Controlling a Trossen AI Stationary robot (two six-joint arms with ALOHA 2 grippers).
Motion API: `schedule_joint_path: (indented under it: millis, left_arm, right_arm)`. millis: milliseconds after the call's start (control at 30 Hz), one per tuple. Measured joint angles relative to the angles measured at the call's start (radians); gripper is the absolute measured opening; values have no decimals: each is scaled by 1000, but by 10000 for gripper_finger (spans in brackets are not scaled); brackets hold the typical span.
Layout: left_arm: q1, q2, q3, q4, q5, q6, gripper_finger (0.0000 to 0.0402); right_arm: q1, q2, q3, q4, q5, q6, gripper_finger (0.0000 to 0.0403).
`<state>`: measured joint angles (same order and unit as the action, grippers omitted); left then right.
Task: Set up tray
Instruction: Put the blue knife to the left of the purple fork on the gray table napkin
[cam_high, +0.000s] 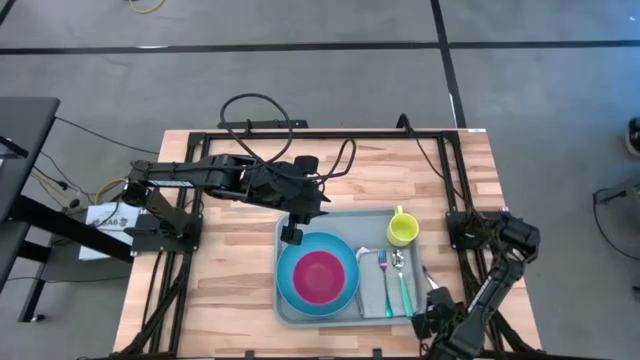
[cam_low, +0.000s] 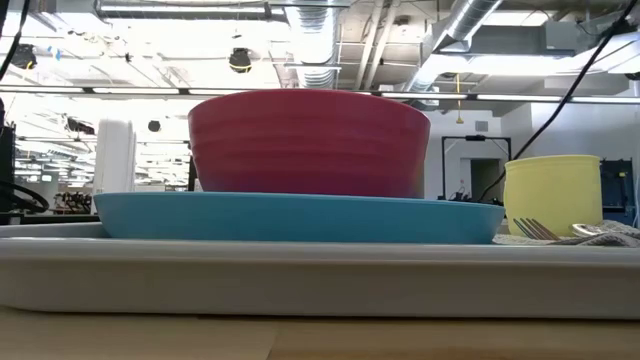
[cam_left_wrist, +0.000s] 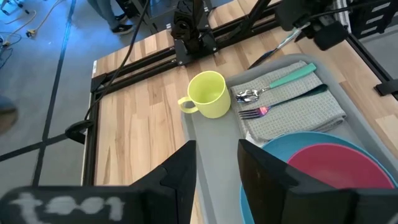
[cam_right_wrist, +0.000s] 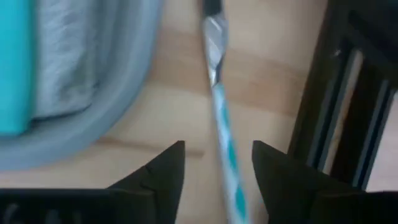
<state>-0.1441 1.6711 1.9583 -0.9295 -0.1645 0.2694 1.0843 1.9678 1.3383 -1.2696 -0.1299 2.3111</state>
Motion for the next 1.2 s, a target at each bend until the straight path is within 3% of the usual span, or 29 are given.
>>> schedule_joint_path:
  millis: [233,500,633,833,1200]
  left_arm:
    - [0,0,0,0,0,5,107]
    - [0,0,0,0,0,1,107]
    - [0,0,0,0,0,7,107]
    - [0,0,0,0,0,2,107]
    - [0,0,0,0,0,7,107]
  right_arm:
    - [37,-151,-149,117,116,34,222]
    - [30,-383,-431,385,102,2,223]
    - [9,-450,-520,512,21,-58,223]
    - [1,-449,-538,520,-25,-78,222]
    - [1,-307,-532,542,-72,-104,194]
